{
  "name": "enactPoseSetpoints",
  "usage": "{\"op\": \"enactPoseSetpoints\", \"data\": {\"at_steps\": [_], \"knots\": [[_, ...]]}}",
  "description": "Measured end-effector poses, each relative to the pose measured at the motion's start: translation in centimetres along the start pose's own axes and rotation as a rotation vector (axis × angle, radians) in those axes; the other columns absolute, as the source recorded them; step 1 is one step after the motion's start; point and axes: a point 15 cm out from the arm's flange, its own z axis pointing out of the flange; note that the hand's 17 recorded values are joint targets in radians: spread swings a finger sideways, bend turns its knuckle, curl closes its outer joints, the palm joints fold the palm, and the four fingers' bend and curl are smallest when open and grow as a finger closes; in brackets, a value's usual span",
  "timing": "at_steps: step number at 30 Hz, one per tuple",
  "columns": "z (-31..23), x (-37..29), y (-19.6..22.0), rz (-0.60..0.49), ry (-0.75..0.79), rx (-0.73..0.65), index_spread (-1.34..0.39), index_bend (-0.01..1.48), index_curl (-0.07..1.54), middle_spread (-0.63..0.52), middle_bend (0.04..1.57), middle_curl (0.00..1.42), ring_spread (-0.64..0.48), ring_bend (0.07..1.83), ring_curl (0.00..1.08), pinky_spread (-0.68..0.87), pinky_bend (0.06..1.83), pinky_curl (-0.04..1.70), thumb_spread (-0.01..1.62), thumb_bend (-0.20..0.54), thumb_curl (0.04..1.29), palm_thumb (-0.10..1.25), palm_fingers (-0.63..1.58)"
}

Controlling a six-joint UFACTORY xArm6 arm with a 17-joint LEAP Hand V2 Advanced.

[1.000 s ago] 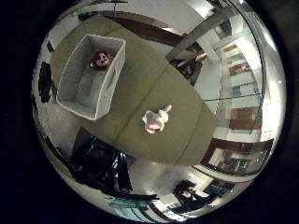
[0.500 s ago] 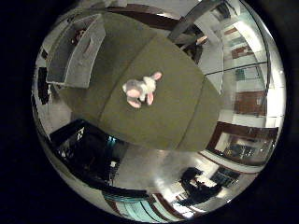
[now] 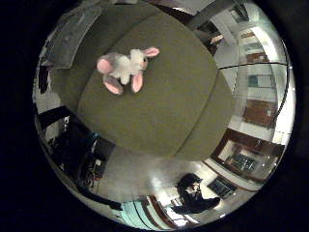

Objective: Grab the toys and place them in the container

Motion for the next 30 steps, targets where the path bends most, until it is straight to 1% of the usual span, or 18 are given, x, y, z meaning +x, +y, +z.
{"op": "enactPoseSetpoints", "data": {"at_steps": [5, 9, 13, 17, 21, 28, 30], "knots": [[2.0, 1.8, -0.6, -0.055, 0.075, 0.013, -0.41, 0.16, 0.31, -0.05, 0.19, 0.33, 0.08, 0.34, 0.24, 0.29, 0.63, 0.01, 1.05, -0.023, 0.35, 0.65, 0.15], [3.0, 2.7, -1.8, -0.084, 0.132, 0.046, -0.41, 0.17, 0.30, -0.05, 0.19, 0.33, 0.09, 0.34, 0.25, 0.29, 0.63, 0.03, 1.04, -0.023, 0.35, 0.67, 0.12], [4.3, 2.3, -3.2, -0.107, 0.138, 0.053, -0.41, 0.17, 0.30, -0.05, 0.19, 0.32, 0.11, 0.34, 0.25, 0.29, 0.63, 0.03, 1.03, -0.023, 0.35, 0.68, 0.11], [5.1, 2.7, -5.6, -0.138, 0.147, 0.060, -0.41, 0.17, 0.30, -0.05, 0.19, 0.32, 0.11, 0.34, 0.25, 0.29, 0.62, 0.04, 1.03, -0.024, 0.36, 0.69, 0.10], [6.1, 2.9, -6.7, -0.172, 0.167, 0.067, -0.42, 0.17, 0.30, -0.05, 0.19, 0.32, 0.11, 0.34, 0.25, 0.29, 0.61, 0.05, 1.02, -0.024, 0.36, 0.70, 0.10], [7.0, 4.6, -8.2, -0.198, 0.199, 0.081, -0.42, 0.18, 0.31, -0.05, 0.19, 0.31, 0.11, 0.32, 0.25, 0.29, 0.59, 0.06, 1.02, -0.024, 0.36, 0.71, 0.11], [7.4, 4.8, -8.0, -0.199, 0.198, 0.077, -0.42, 0.18, 0.31, -0.05, 0.19, 0.31, 0.11, 0.32, 0.25, 0.29, 0.58, 0.06, 1.01, -0.024, 0.37, 0.71, 0.11]]}}
